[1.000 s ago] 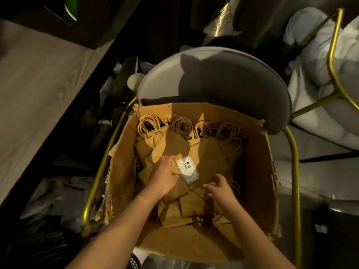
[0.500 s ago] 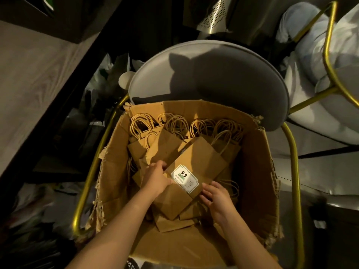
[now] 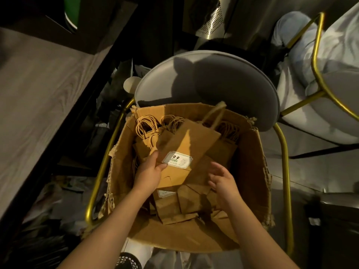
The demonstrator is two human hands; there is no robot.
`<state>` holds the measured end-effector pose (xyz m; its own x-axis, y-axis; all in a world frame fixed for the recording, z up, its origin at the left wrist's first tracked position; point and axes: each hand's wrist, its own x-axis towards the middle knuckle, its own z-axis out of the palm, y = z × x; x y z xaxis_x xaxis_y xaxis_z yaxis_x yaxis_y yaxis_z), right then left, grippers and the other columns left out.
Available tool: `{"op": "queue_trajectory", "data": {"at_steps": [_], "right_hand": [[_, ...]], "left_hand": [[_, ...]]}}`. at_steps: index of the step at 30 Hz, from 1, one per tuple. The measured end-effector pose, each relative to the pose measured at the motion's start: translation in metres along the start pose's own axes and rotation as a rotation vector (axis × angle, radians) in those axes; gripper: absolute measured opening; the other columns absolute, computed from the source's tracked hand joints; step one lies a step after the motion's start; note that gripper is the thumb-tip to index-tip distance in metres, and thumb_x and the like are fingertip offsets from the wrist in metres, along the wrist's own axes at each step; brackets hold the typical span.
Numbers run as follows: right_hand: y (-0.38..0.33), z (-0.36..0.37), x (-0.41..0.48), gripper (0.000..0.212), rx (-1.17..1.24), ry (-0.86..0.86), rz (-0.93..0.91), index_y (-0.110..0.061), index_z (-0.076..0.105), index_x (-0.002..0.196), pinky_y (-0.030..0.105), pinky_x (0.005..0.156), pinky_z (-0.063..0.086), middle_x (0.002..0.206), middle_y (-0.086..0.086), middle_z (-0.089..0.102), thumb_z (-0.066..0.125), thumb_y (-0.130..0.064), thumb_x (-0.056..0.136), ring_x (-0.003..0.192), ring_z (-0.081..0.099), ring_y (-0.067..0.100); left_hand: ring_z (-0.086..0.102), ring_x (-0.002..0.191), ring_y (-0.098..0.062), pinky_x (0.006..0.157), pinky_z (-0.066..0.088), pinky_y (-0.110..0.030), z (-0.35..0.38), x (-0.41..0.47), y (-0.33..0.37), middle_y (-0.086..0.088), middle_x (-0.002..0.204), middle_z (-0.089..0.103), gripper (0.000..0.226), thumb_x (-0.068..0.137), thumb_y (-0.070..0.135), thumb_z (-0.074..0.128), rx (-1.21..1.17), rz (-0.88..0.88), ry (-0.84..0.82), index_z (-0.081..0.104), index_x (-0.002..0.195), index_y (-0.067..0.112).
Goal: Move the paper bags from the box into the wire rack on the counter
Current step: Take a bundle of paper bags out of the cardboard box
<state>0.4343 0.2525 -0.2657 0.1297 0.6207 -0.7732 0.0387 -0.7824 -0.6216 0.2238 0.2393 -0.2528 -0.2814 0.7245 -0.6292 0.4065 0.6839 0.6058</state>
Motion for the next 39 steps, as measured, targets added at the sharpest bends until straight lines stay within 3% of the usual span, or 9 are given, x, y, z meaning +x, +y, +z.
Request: {"op": "queue_trajectory", "data": {"at_steps": [4, 8, 12, 17, 22, 25, 29, 33, 39], "right_hand": [[0.017, -0.013, -0.004, 0.047, 0.0, 0.085, 0.167, -0.012, 0.043, 0.141, 0.047, 0.106, 0.042, 0.115, 0.009, 0.057, 0.046, 0.002, 0.096, 0.124, 0.051, 0.04], [0.04, -0.017, 0.003, 0.048, 0.034, 0.119, 0.288, -0.014, 0.042, 0.141, 0.042, 0.102, 0.046, 0.136, 0.014, 0.05, 0.051, -0.006, 0.095, 0.123, 0.051, 0.029], [0.045, -0.008, 0.006, 0.043, 0.155, 0.133, 0.359, -0.008, 0.046, 0.137, 0.035, 0.085, 0.049, 0.128, 0.013, 0.055, 0.053, -0.006, 0.094, 0.113, 0.057, 0.024], [0.04, 0.006, 0.01, 0.022, 0.239, 0.164, 0.414, -0.009, 0.058, 0.117, 0.039, 0.098, 0.047, 0.129, 0.012, 0.057, 0.053, -0.01, 0.096, 0.119, 0.055, 0.026], [0.028, 0.016, 0.008, 0.04, 0.402, 0.134, 0.386, -0.014, 0.051, 0.134, 0.037, 0.083, 0.051, 0.124, 0.011, 0.06, 0.056, -0.015, 0.095, 0.099, 0.061, 0.023], [0.012, 0.023, 0.002, 0.052, 0.373, 0.117, 0.316, -0.021, 0.044, 0.14, 0.043, 0.084, 0.053, 0.123, 0.011, 0.056, 0.06, -0.009, 0.092, 0.099, 0.059, 0.027], [-0.011, 0.02, -0.011, 0.049, 0.124, 0.194, 0.05, -0.023, 0.045, 0.139, 0.043, 0.083, 0.053, 0.128, 0.005, 0.056, 0.057, -0.008, 0.094, 0.108, 0.057, 0.026], [-0.044, 0.003, -0.027, 0.037, 0.014, 0.221, -0.164, -0.026, 0.055, 0.127, 0.044, 0.099, 0.049, 0.105, -0.013, 0.057, 0.05, -0.005, 0.097, 0.113, 0.055, 0.016], [-0.077, -0.024, -0.033, 0.035, -0.415, 0.171, -0.479, -0.035, 0.057, 0.109, 0.04, 0.097, 0.05, 0.113, -0.008, 0.057, 0.048, -0.004, 0.095, 0.11, 0.054, 0.015]], "left_hand": [[0.045, 0.129, -0.026, 0.103, 0.041, -0.045, -0.011, -0.006, -0.005, -0.003, 0.139, 0.05, 0.048, 0.097, 0.024, 0.05, -0.056, -0.019, 0.116, 0.038, 0.144, 0.028], [0.049, 0.125, -0.026, 0.103, 0.042, -0.048, -0.017, -0.016, -0.006, 0.0, 0.131, 0.056, 0.039, 0.098, 0.018, 0.048, -0.159, -0.084, 0.158, 0.046, 0.136, 0.027], [0.05, 0.125, -0.025, 0.101, 0.043, -0.048, -0.017, -0.025, -0.011, 0.001, 0.129, 0.058, 0.038, 0.098, 0.017, 0.049, -0.176, -0.112, 0.183, 0.047, 0.135, 0.026], [0.049, 0.124, -0.023, 0.101, 0.043, -0.047, -0.019, -0.033, -0.016, 0.003, 0.128, 0.057, 0.037, 0.097, 0.019, 0.049, -0.174, -0.11, 0.168, 0.048, 0.133, 0.027], [0.048, 0.124, -0.023, 0.1, 0.041, -0.044, -0.027, -0.038, -0.016, 0.002, 0.13, 0.055, 0.039, 0.097, 0.019, 0.051, -0.18, -0.078, 0.195, 0.049, 0.135, 0.026], [0.047, 0.125, -0.024, 0.1, 0.04, -0.043, -0.032, -0.042, -0.012, 0.001, 0.131, 0.054, 0.039, 0.097, 0.018, 0.051, -0.166, -0.084, 0.211, 0.048, 0.135, 0.025], [0.046, 0.124, -0.025, 0.098, 0.04, -0.043, -0.038, -0.051, -0.002, 0.0, 0.13, 0.053, 0.037, 0.098, 0.019, 0.049, -0.149, -0.074, 0.222, 0.049, 0.135, 0.023], [0.047, 0.123, -0.023, 0.098, 0.041, -0.04, -0.041, -0.05, 0.007, 0.0, 0.128, 0.054, 0.037, 0.098, 0.021, 0.049, -0.201, -0.087, 0.244, 0.05, 0.135, 0.021], [0.053, 0.118, -0.02, 0.092, 0.042, -0.036, -0.039, -0.039, 0.014, 0.005, 0.118, 0.061, 0.034, 0.099, 0.018, 0.048, -0.372, -0.176, 0.304, 0.054, 0.131, 0.025]]}}
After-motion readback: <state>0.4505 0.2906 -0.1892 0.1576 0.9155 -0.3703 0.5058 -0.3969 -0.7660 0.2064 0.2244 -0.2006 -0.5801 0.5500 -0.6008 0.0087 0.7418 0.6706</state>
